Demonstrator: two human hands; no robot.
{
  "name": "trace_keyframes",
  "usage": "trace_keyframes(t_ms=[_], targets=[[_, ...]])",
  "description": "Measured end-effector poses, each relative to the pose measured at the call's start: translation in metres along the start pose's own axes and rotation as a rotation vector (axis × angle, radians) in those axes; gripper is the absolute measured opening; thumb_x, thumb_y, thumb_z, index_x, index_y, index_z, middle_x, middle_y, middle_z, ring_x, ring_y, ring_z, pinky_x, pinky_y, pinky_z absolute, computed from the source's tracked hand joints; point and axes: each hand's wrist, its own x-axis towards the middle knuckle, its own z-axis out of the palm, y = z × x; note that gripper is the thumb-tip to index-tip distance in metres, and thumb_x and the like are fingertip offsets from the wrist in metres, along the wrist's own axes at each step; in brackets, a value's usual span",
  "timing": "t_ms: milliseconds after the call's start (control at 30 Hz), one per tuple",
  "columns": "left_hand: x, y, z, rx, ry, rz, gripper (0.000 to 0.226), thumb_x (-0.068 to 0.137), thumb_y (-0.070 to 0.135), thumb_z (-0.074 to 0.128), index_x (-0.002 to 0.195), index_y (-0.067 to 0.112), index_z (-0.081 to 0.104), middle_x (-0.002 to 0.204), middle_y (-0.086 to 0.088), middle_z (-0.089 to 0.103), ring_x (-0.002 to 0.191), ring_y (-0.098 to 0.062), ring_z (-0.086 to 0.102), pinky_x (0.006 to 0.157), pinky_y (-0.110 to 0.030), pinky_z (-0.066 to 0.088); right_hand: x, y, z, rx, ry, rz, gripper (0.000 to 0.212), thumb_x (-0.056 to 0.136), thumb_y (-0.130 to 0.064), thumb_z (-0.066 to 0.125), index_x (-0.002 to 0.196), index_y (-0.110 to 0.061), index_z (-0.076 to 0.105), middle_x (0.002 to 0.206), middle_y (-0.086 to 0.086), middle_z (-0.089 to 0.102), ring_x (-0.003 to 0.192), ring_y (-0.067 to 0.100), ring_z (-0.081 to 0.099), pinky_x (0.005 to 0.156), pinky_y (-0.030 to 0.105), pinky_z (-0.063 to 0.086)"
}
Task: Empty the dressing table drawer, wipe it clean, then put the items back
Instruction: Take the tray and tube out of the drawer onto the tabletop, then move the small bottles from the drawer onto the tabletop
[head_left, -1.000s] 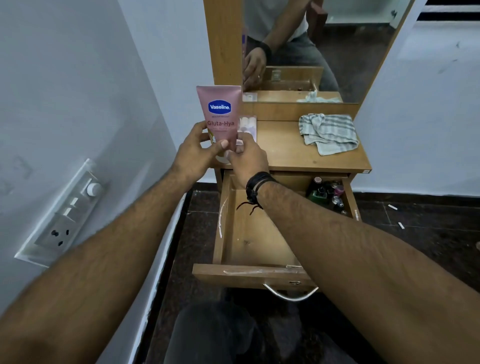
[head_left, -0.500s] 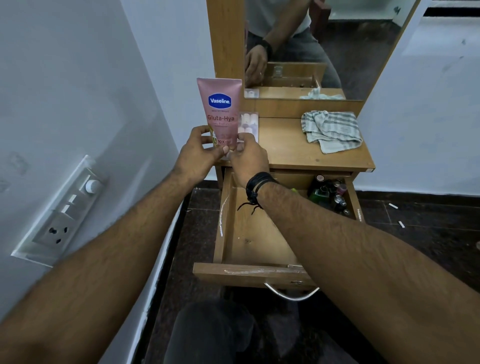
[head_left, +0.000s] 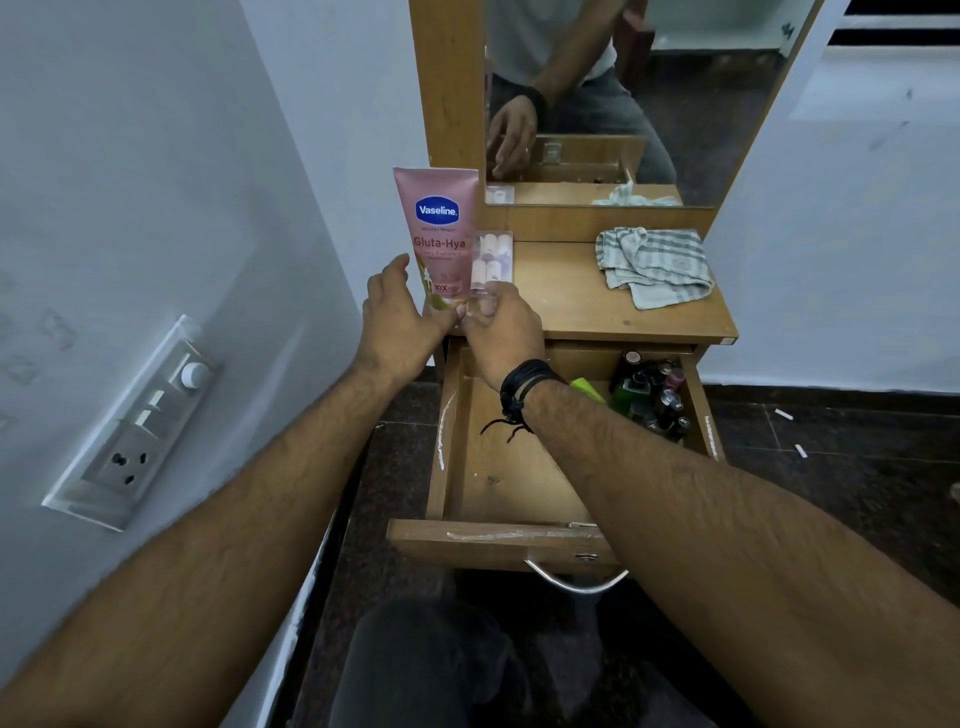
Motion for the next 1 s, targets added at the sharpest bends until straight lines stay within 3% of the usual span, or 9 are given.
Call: trace_keyframes(t_ms=[167, 267, 500, 567, 700, 833, 1000], targets=[[-0.033, 0.005, 0.007, 0.129, 0.031, 0.075, 0.081, 0.086, 0.043, 0.077, 0.150, 0.018, 0.035, 0.148, -0.009, 0.038, 0.136, -0.027, 0.034, 0.109, -0.042, 0.038, -0.028, 0.013, -0.016, -0.026, 0.002, 0.021, 0.043, 0.095, -0.022, 0.062, 0.136, -0.014, 0.055, 0.112, 0.003, 0.063, 0.103, 0.019, 0.059, 0.088, 0.029, 0.050], [-0.057, 0.008, 0.019, 0.259, 0.009, 0.181, 0.064, 0.089, 0.040, 0.073, 0.141, 0.015, 0.045, 0.140, -0.009, 0.043, 0.128, -0.027, 0.038, 0.104, -0.043, 0.044, -0.043, 0.029, -0.026, -0.159, -0.037, 0.043, 0.043, 0.095, -0.021, 0.058, 0.137, -0.013, 0.054, 0.124, 0.007, 0.060, 0.118, 0.026, 0.056, 0.100, 0.034, 0.046], [-0.081, 0.018, 0.058, 0.351, -0.302, 0.224, 0.031, 0.094, 0.029, 0.062, 0.125, 0.022, 0.059, 0.134, -0.003, 0.051, 0.130, -0.024, 0.044, 0.111, -0.046, 0.039, -0.054, 0.067, -0.057, -0.513, -0.184, 0.155, 0.056, 0.094, -0.038, 0.059, 0.141, -0.010, 0.044, 0.140, 0.014, 0.042, 0.122, 0.035, 0.054, 0.099, 0.039, 0.046], [-0.083, 0.020, 0.068, 0.382, -0.354, 0.226, 0.025, 0.094, 0.027, 0.062, 0.119, 0.022, 0.063, 0.129, -0.002, 0.056, 0.122, -0.023, 0.052, 0.107, -0.042, 0.042, -0.051, 0.075, -0.063, -0.587, -0.222, 0.177, 0.060, 0.093, -0.039, 0.060, 0.140, -0.008, 0.043, 0.143, 0.014, 0.039, 0.123, 0.035, 0.054, 0.100, 0.039, 0.046], [-0.087, 0.021, 0.082, 0.394, -0.392, 0.231, 0.020, 0.095, 0.021, 0.061, 0.115, 0.022, 0.064, 0.121, 0.000, 0.058, 0.111, -0.020, 0.057, 0.095, -0.034, 0.047, -0.044, 0.086, -0.068, -0.669, -0.295, 0.229, 0.063, 0.092, -0.039, 0.062, 0.141, -0.005, 0.041, 0.147, 0.016, 0.034, 0.122, 0.037, 0.055, 0.096, 0.040, 0.048], [-0.085, 0.017, 0.089, 0.392, -0.418, 0.225, 0.018, 0.096, 0.018, 0.059, 0.113, 0.021, 0.065, 0.121, -0.001, 0.060, 0.109, -0.019, 0.057, 0.092, -0.032, 0.047, -0.035, 0.093, -0.065, -0.706, -0.321, 0.284, 0.067, 0.093, -0.038, 0.061, 0.144, -0.001, 0.038, 0.151, 0.023, 0.029, 0.120, 0.041, 0.057, 0.092, 0.040, 0.050], [-0.080, 0.010, 0.095, 0.361, -0.437, 0.192, 0.023, 0.096, 0.016, 0.061, 0.118, 0.019, 0.065, 0.124, -0.001, 0.061, 0.110, -0.018, 0.058, 0.094, -0.030, 0.048, -0.028, 0.100, -0.061, -0.721, -0.332, 0.333, 0.059, 0.094, -0.031, 0.060, 0.142, -0.002, 0.040, 0.146, 0.022, 0.038, 0.122, 0.040, 0.056, 0.093, 0.041, 0.051]])
